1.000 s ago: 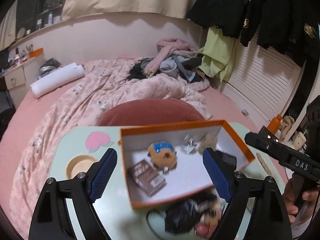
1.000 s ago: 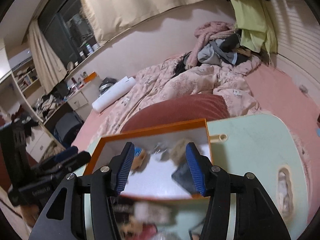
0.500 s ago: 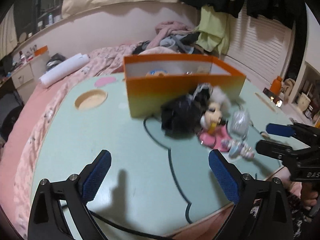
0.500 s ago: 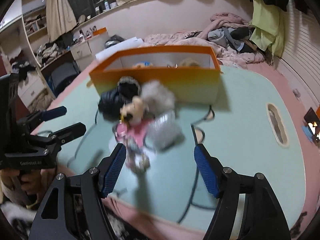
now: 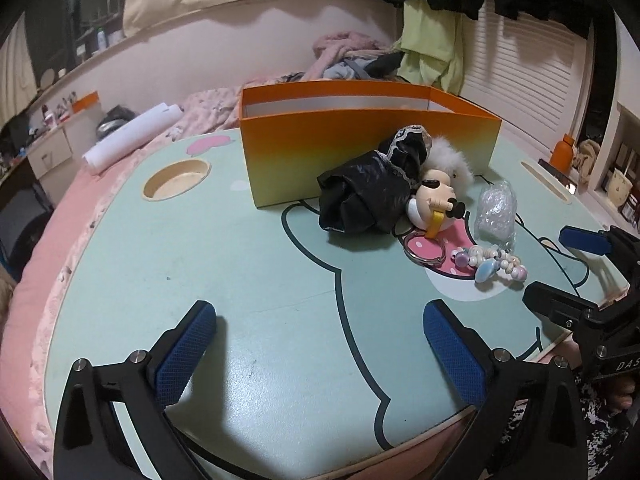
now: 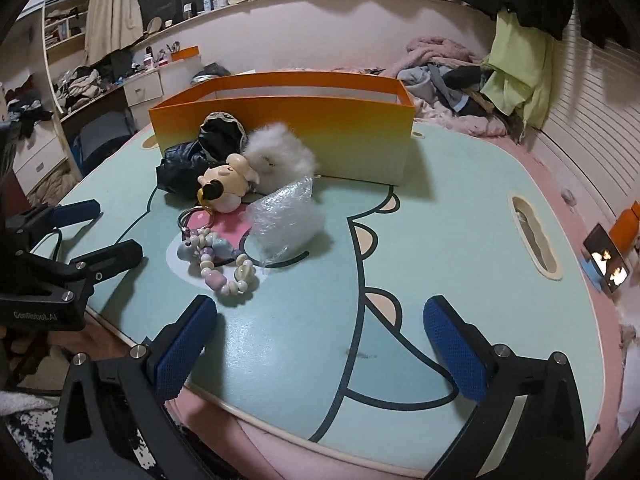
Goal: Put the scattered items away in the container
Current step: 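Withdraw both grippers from the box and reach toward the figurine, then grasp the beaded keychain strand with the right gripper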
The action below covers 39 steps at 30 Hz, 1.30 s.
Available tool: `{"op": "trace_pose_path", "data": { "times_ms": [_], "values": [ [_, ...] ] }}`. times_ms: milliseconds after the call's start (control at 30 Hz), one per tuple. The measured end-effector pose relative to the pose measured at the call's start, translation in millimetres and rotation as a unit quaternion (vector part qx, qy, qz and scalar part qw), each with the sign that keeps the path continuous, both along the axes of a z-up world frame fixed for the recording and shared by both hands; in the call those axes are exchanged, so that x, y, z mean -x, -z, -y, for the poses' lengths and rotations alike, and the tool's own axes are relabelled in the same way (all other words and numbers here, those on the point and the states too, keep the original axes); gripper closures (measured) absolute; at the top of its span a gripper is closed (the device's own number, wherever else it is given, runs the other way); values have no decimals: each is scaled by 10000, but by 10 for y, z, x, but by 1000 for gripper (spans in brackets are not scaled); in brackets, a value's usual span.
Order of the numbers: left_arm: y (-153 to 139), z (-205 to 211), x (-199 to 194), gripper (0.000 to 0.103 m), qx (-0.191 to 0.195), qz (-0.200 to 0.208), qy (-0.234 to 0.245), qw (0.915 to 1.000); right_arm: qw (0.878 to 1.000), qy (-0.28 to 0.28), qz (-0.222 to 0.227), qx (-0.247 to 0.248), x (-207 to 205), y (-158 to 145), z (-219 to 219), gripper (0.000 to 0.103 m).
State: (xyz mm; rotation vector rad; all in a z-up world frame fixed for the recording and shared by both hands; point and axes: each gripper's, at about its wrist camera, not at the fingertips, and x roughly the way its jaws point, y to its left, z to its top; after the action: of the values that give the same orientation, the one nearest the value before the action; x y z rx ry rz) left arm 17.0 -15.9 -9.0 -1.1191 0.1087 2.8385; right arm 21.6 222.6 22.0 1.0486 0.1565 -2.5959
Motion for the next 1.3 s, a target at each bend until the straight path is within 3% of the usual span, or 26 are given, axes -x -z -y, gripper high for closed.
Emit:
{"op": "trace_pose_path", "data": {
  "times_ms": [367,467,500,533,600,700,867,967,1133,1300],
  "values": [
    [-5,-7,-2,0,-5,-11,3,10000,9999,-137,-63,22,-8,36,-5,0],
    [-6,-6,-2,0,-13,-10,2,10000,10000,59,-72,30,-7,36,-7,0],
    [-4,-8,-4,0,-20,-7,1,10000,9999,19,-100,82,-24,24,1,4],
    [-10,-14,0,0,-21,-7,1,10000,9997,-90,-146,183,-45,-3,10,18],
    [-11,-13,0,0,-18,-8,1,10000,9988,-271,-257,317,-82,-62,46,29],
    [-12,-9,-2,0,-15,-12,-21,10000,9972,-657,-264,231,-85,-87,213,37],
    [-44,169,-22,0,-195,-97,-546,9983,9910,-1307,-223,170,-66,-84,484,49],
    [-51,202,-24,0,-314,-127,-572,9978,9880,-1526,-61,249,29,-68,583,62],
    [-24,128,5,0,-43,-78,-565,9984,9888,-1458,34,330,212,-50,654,63],
    [-36,210,-32,0,-267,-145,-550,9980,9877,-1539,-10,267,252,-41,745,63]
  ]
}}
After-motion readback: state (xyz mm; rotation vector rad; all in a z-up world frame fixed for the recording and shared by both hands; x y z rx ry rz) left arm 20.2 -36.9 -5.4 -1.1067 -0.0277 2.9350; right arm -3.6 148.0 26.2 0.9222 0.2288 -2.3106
